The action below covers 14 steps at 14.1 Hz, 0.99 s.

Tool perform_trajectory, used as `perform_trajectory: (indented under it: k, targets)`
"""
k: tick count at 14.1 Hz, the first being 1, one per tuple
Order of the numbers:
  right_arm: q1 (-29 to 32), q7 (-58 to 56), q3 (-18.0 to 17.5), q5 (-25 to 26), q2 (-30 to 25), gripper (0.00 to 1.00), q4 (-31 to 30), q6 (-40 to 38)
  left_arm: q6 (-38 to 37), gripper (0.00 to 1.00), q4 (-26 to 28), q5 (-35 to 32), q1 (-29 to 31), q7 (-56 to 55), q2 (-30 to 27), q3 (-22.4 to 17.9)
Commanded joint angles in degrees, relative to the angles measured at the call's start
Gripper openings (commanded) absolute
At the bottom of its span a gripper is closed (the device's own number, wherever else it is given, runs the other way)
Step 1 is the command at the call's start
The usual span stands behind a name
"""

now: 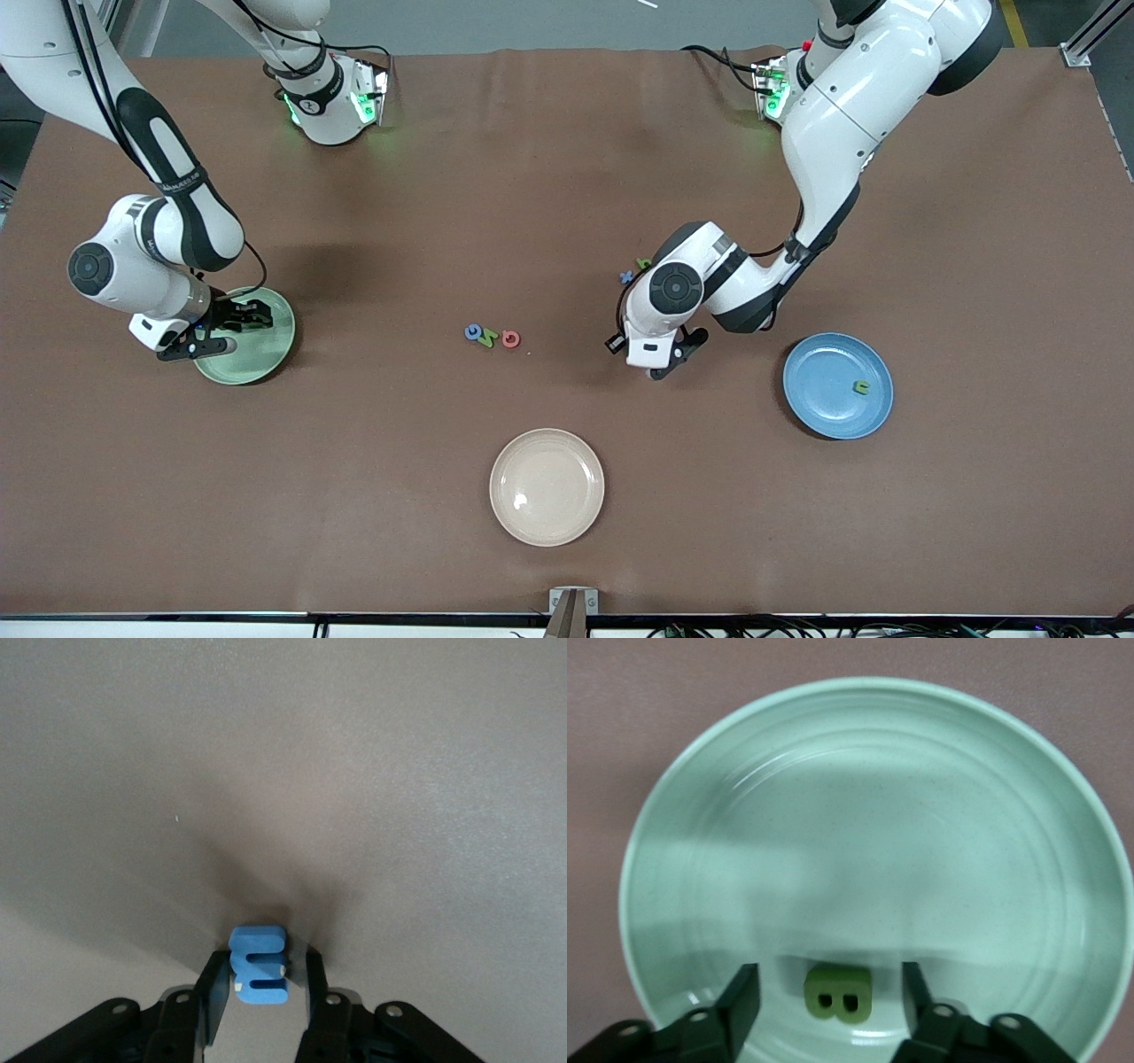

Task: Sort upper and lower case letters into plates
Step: 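Grasp the blue m with the left gripper while the right gripper returns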

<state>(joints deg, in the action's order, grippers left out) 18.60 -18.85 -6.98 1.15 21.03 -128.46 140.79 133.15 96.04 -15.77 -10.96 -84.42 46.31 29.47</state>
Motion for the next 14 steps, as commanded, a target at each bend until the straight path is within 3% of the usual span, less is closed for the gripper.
perform_trajectory:
  k: [1,4,9,14]
  targets:
    - [-2.76,6.07,-0.67,0.87,-6.26,1.0,4.07,-13.03,0.27,0.03,-0.06,-1.19,-0.2,-1.28,0.01,-0.38]
    - [-7.77,16.79,-0.93,0.78,-7.85,1.0,9.1,-23.0,-0.43,0.0,-0.32,-1.19,1.46,-1.1,-1.91,-0.38]
    - [-19.01,36.64,-1.02,-0.27,-6.36,1.0,12.0,-22.67,-5.61,0.0,-0.24,-1.28,7.95,0.65,-9.21,-0.3]
    - [-30.53,71.68,-1.02,-5.35,1.54,1.0,19.47,-21.62,-9.13,0.0,0.03,-1.28,17.62,8.81,-12.03,-0.3]
